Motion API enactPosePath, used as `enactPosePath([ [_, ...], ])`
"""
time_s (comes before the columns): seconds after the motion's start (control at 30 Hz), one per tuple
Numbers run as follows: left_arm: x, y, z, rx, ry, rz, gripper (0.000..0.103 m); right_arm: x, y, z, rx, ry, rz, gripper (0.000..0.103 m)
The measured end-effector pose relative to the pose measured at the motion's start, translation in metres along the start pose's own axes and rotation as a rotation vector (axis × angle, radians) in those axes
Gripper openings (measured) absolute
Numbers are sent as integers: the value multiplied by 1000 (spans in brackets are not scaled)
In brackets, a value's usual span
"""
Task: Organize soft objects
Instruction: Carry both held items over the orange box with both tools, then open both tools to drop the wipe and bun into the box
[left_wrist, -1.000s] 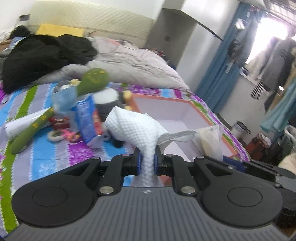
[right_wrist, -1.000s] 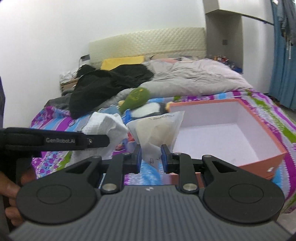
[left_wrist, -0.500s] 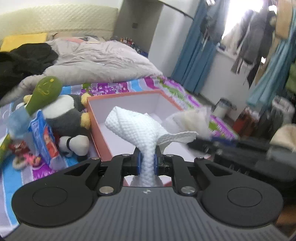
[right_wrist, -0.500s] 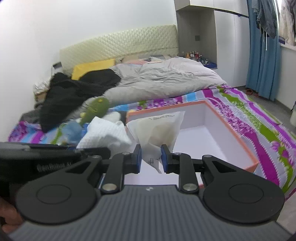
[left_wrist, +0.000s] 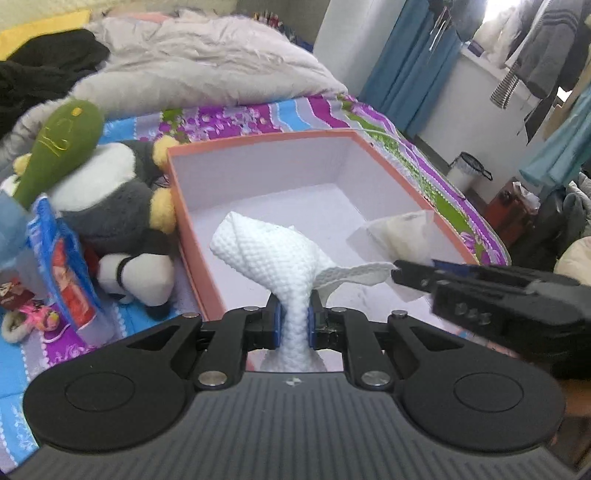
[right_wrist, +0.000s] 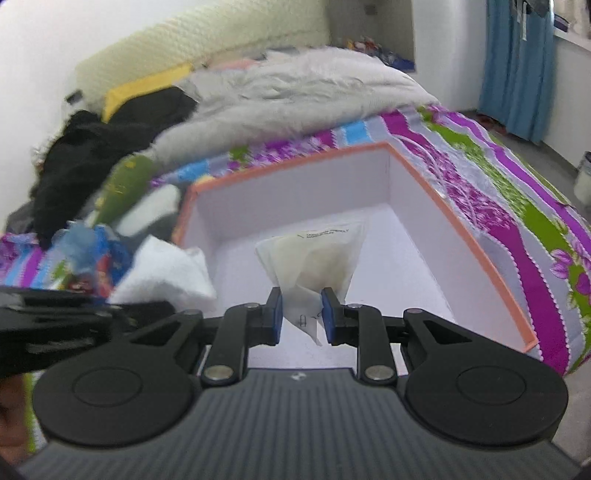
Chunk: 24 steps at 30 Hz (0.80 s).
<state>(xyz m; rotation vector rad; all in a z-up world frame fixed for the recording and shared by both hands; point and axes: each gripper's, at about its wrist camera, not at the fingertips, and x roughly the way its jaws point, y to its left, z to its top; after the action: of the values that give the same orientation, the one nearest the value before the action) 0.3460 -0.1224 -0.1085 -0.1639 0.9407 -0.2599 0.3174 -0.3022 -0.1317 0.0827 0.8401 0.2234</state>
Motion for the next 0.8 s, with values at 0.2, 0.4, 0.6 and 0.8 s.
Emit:
enactPosePath([
  [0.2, 19, 3, 16, -38, 43, 8, 16, 16, -16, -5, 54, 54, -13, 27],
  [0.4, 23, 1, 12, -34, 56, 10, 39, 22, -24, -11, 49, 94, -30, 40],
  [0.6, 12, 2, 7, -21, 26, 15, 41, 12, -21, -14, 35, 69, -8, 44],
  [0.8, -18, 6, -4, -14, -49, 12, 41, -15, -15, -20, 33, -6, 28, 44],
])
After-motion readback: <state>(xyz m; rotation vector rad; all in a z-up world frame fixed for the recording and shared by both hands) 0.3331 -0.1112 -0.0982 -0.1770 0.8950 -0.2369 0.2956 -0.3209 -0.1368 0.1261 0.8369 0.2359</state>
